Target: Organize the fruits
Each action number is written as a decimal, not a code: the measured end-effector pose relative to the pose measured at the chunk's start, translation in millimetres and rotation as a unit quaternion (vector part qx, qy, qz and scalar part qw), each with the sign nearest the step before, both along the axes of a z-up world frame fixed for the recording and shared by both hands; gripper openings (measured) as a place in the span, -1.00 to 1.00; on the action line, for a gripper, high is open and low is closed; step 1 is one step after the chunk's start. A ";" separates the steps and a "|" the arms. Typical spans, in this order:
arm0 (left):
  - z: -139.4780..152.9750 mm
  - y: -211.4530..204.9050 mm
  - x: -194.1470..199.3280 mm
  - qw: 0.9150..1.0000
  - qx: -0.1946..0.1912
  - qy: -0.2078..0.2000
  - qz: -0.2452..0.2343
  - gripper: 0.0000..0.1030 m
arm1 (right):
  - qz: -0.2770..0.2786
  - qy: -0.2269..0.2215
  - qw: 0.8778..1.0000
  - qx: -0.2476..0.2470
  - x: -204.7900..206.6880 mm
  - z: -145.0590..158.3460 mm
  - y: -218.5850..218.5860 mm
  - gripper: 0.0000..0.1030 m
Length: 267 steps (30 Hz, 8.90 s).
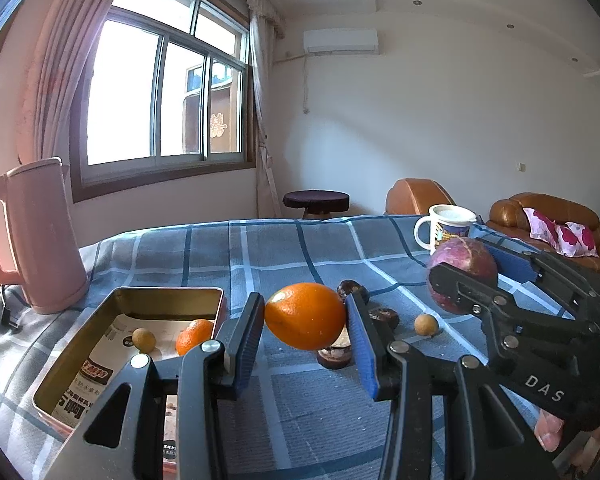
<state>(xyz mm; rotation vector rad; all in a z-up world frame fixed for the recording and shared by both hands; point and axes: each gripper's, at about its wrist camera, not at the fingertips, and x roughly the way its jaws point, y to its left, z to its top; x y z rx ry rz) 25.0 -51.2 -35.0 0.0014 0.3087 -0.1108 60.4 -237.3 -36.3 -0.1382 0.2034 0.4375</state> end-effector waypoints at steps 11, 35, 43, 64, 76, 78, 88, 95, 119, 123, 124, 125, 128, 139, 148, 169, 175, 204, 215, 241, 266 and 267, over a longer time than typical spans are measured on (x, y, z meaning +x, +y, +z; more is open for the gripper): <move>1.3 16.0 1.0 1.000 -0.004 0.006 0.019 -0.15 | 0.013 0.020 1.000 -0.001 5.0 -3.2 9.2 -0.01; -2.3 68.6 12.2 0.997 -0.010 0.042 0.064 -0.15 | 0.078 0.049 0.995 -0.035 18.9 3.4 71.0 -0.01; 0.2 88.7 16.9 0.995 -0.003 0.050 0.082 -0.15 | 0.096 0.054 0.993 -0.044 23.0 10.8 92.0 -0.01; -3.6 125.6 34.5 0.989 0.041 0.088 0.110 -0.15 | 0.143 0.072 0.984 -0.074 37.6 9.7 154.2 -0.01; -9.1 146.8 48.2 0.985 0.045 0.122 0.111 -0.15 | 0.153 0.089 0.981 -0.080 45.6 2.2 172.9 -0.01; -10.2 149.0 50.7 0.985 0.047 0.129 0.109 -0.15 | 0.157 0.095 0.980 -0.080 47.2 0.0 176.4 -0.01; -19.1 155.8 58.9 0.981 0.048 0.154 0.106 -0.15 | 0.166 0.113 0.974 -0.101 49.4 -14.2 191.3 -0.01; -23.0 155.9 59.9 0.980 0.054 0.162 0.106 -0.15 | 0.172 0.115 0.972 -0.109 48.6 -16.7 195.6 -0.01; -25.5 151.8 56.7 0.977 0.075 0.164 0.111 0.04 | 0.186 0.133 0.966 -0.117 49.7 -22.9 197.4 -0.03; -19.1 150.4 48.6 0.980 0.073 0.152 0.109 0.28 | 0.179 0.123 0.970 -0.113 44.9 -18.8 187.9 0.22; -16.0 149.5 44.8 0.981 0.071 0.146 0.107 0.30 | 0.175 0.116 0.972 -0.110 42.5 -17.1 182.9 0.34; -13.2 148.2 41.9 0.982 0.070 0.141 0.106 0.33 | 0.171 0.111 0.973 -0.107 40.3 -15.3 178.4 0.42; -5.9 141.2 36.5 0.985 0.062 0.129 0.100 0.34 | 0.150 0.102 0.979 -0.090 35.2 -8.3 152.5 0.44; -5.0 56.2 36.8 0.990 0.058 0.125 0.012 0.35 | -0.031 0.132 0.989 -0.053 65.6 -16.7 13.1 0.57; -17.8 -6.1 57.5 0.985 0.065 0.154 -0.040 0.35 | -0.072 0.196 0.977 -0.043 92.3 -32.0 -29.5 0.28; -51.9 -33.1 114.7 0.962 0.032 0.258 -0.082 -0.16 | -0.043 0.314 0.945 -0.074 122.0 -67.8 -21.4 -0.31; -51.4 -28.2 114.3 0.963 0.011 0.256 -0.087 -0.27 | -0.036 0.315 0.946 -0.067 122.0 -66.9 -22.7 -0.41; -36.1 -21.6 96.8 0.975 -0.008 0.198 -0.099 -0.32 | -0.027 0.258 0.964 -0.057 106.1 -49.7 -22.1 -0.41; -37.9 -18.0 96.6 0.972 -0.021 0.209 -0.103 -0.70 | -0.028 0.250 0.967 -0.050 102.8 -46.8 -23.9 -0.41; -45.9 -30.5 92.5 0.965 0.011 0.236 -0.110 -0.26 | -0.024 0.239 0.970 -0.030 99.9 -42.0 -30.3 -0.41; -19.6 -20.1 61.3 0.991 0.014 0.119 -0.061 -0.26 | 0.006 0.139 0.990 0.000 64.8 -19.6 -34.5 -0.41; -19.0 -19.4 60.3 0.991 0.013 0.116 -0.059 -0.26 | 0.007 0.135 0.991 0.001 63.3 -19.0 -34.6 -0.41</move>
